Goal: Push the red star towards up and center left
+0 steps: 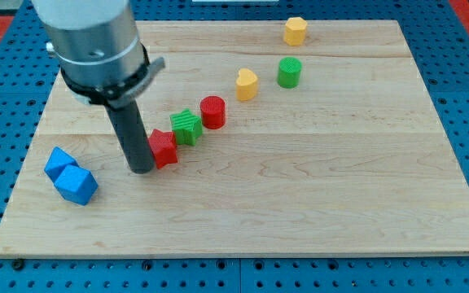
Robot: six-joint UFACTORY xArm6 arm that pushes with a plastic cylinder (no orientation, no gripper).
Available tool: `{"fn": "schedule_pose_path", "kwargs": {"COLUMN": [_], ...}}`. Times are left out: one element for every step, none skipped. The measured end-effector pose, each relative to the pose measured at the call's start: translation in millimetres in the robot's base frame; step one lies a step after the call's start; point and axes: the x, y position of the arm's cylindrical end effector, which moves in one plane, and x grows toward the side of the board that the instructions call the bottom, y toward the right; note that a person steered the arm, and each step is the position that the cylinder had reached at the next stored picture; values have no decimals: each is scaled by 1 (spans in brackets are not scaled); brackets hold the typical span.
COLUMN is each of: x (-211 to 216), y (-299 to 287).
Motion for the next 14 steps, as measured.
{"fn": "schedule_pose_path", "kwargs": {"x": [-18,-51,-20,-66,-70,-60,-81,-86,-122,-122,-106,-103,-107,-100], "y": [24,40,83,118,36,-32,-53,-28,-23,-44,-10,-35,-58,-58]}}
